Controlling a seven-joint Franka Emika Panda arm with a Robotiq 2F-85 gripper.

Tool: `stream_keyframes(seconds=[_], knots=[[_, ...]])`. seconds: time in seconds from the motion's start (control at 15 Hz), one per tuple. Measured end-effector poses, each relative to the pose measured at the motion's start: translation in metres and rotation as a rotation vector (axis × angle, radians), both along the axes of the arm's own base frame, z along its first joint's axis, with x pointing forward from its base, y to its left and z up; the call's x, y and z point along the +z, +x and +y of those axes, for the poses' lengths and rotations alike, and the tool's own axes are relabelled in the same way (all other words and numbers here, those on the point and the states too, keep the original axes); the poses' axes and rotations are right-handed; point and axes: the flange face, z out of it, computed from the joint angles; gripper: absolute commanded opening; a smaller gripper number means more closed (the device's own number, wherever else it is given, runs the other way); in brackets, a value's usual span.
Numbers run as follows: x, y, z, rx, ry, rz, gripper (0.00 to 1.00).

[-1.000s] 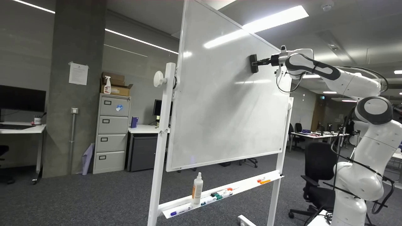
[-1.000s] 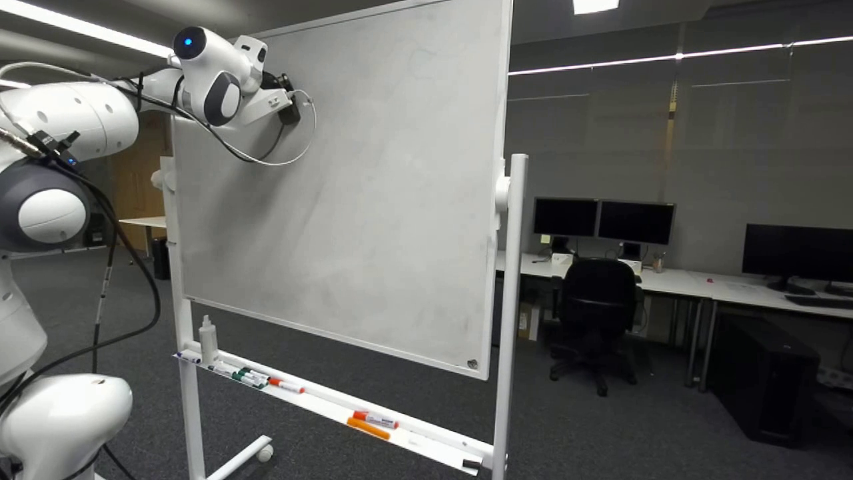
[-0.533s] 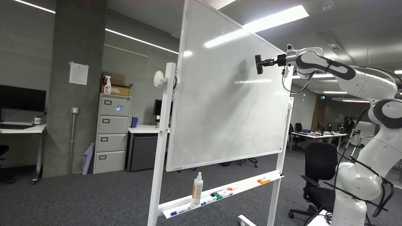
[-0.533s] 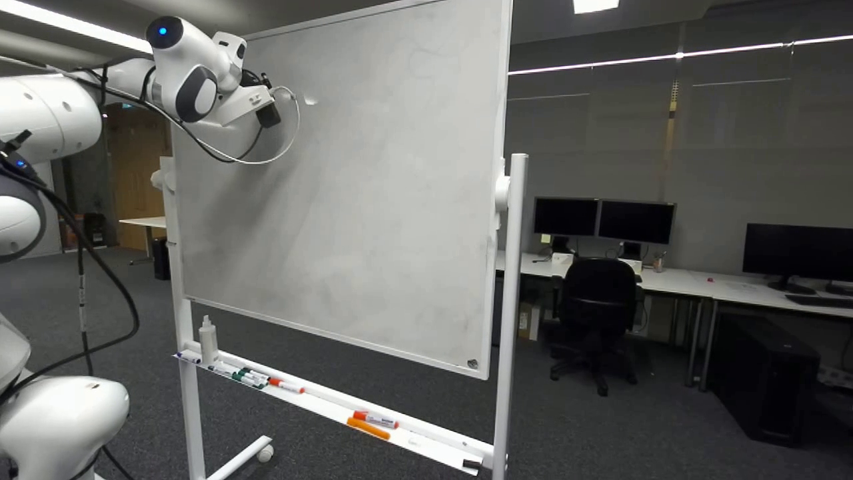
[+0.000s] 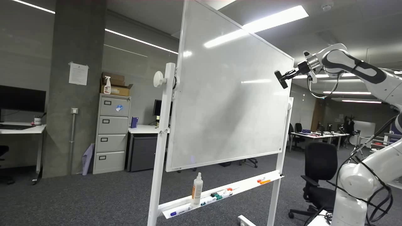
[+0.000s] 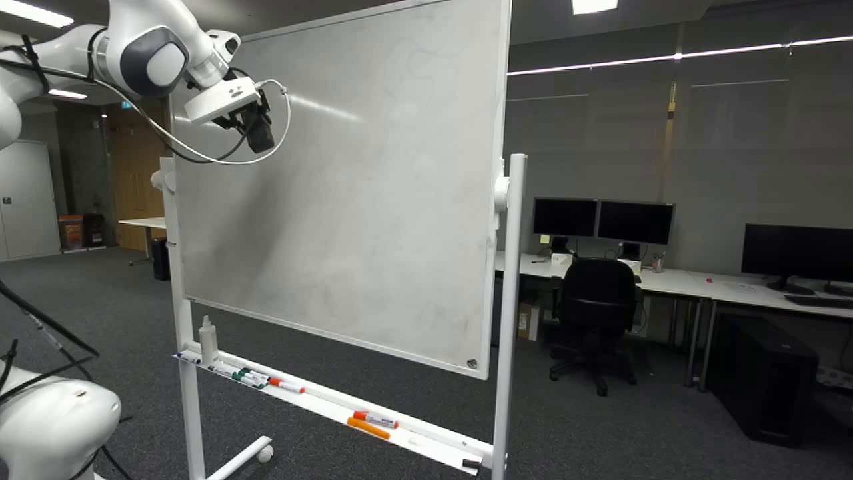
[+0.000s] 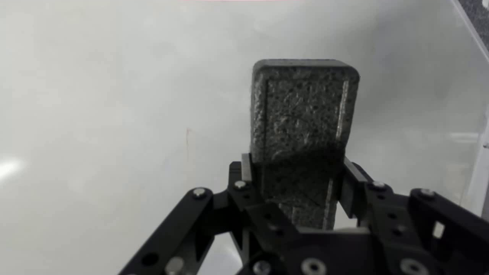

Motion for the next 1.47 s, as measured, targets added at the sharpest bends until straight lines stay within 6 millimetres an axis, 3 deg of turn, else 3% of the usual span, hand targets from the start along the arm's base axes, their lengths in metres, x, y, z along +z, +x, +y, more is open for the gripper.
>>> stream_keyframes(seconds=[0.2, 0.47, 0.73, 0.8, 1.0, 1.47], knots=[[-0.039, 0.009, -0.023, -0.087, -0.031, 0.157, 0.30], [-0.107, 0.036, -0.045, -0.127, -0.017, 0.412, 0.30], [-0.165, 0.066, -0.074, -0.140, 0.013, 0.549, 0.30], [-0.176, 0.072, -0.084, -0.150, 0.032, 0.571, 0.55], [-0.193, 0.083, -0.114, -0.197, 0.078, 0.589, 0.55], [-0.193, 0.084, -0.116, -0.201, 0.080, 0.588, 0.55]])
